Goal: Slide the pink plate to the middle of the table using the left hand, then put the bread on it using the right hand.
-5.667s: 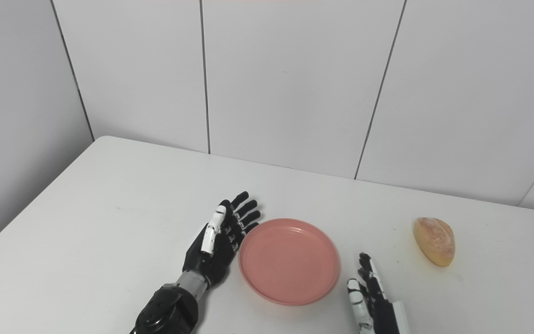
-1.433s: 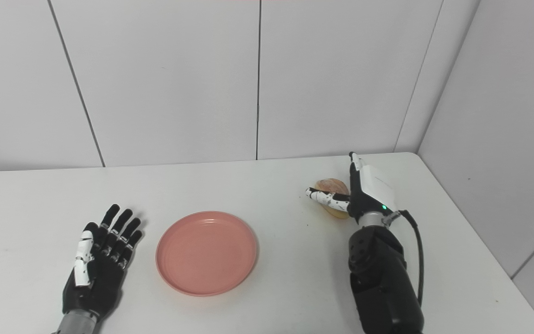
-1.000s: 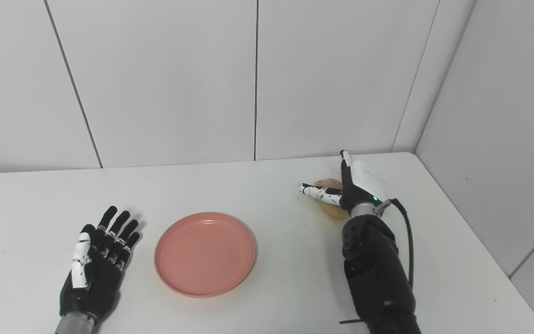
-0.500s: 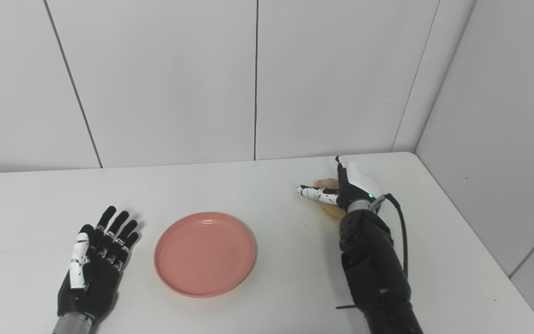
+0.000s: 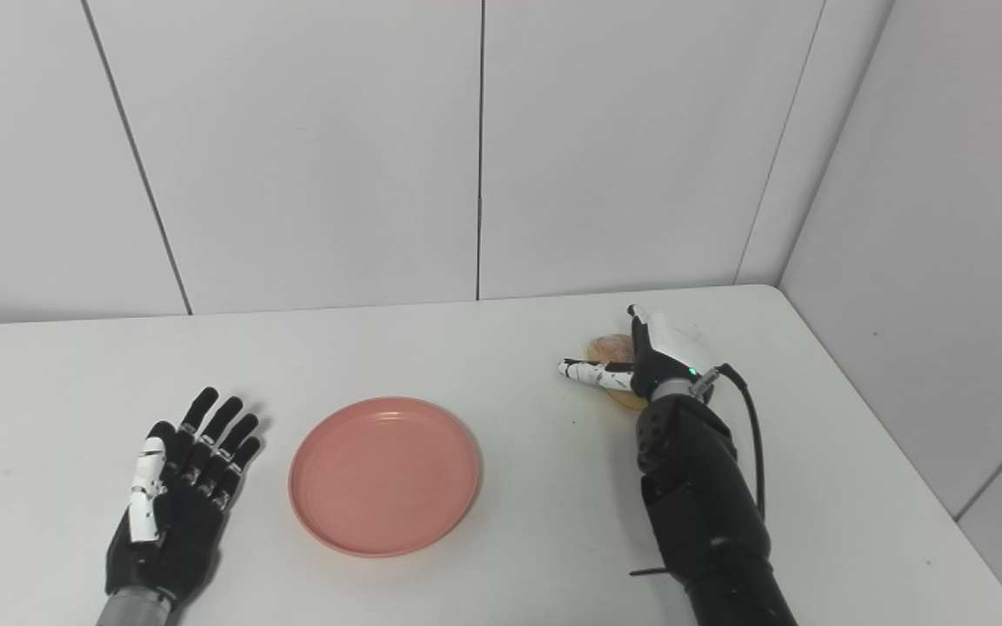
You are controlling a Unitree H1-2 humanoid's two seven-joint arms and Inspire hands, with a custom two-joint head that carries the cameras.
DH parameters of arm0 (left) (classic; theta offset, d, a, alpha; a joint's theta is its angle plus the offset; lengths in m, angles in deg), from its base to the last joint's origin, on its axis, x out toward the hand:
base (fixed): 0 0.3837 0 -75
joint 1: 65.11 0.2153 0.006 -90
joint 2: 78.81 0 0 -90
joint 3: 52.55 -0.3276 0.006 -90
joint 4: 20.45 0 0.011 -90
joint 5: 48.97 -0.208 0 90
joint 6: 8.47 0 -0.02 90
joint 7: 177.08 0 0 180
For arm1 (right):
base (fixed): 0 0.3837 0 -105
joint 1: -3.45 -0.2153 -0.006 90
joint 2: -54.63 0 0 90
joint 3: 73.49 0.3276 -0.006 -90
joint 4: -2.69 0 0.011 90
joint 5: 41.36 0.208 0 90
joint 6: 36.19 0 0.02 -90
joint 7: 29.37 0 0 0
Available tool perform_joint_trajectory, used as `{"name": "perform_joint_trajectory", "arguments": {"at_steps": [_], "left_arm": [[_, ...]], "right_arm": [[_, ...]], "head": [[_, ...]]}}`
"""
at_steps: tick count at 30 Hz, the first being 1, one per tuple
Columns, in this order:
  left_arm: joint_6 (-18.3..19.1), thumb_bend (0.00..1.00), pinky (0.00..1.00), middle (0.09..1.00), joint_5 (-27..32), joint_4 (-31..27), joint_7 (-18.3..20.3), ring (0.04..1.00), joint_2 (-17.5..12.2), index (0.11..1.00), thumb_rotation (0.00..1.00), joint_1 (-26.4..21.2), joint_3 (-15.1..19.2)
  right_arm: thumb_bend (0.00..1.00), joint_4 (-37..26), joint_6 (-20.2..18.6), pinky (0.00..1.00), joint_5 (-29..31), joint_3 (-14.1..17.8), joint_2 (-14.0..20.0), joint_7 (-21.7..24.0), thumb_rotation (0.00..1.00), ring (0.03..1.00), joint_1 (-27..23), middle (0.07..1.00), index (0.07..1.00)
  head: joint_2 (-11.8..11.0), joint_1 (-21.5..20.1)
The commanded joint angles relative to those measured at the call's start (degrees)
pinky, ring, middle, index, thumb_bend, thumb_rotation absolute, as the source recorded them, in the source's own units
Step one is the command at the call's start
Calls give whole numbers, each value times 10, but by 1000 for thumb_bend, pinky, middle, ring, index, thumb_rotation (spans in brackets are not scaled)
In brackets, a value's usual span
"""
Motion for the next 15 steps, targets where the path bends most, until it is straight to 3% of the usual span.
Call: {"name": "perform_joint_trajectory", "arguments": {"at_steps": [1, 9, 12, 15], "left_arm": [[28, 315, 964, 926, -3, 9, -14, 917, -1, 924, 1000, 16, 2], [29, 320, 959, 924, -1, 9, -12, 913, -1, 922, 1000, 15, 2], [31, 320, 966, 926, 0, 7, -15, 915, 0, 921, 1000, 14, 3], [30, 318, 965, 926, -1, 7, -13, 915, 0, 921, 1000, 15, 4]], "right_arm": [[876, -5, 1, 651, -7, 6, 16, -5, 619, 790, -31, 863, 930], [870, 12, 1, 655, -6, 16, 17, -5, 536, 805, -37, 894, 936], [850, 23, 1, 576, -15, 29, 11, -8, 447, 759, -42, 876, 905], [826, 28, 1, 560, -25, 26, 15, -7, 368, 744, -44, 850, 872]], "head": [[2, 1], [4, 2], [3, 1], [3, 1]]}}
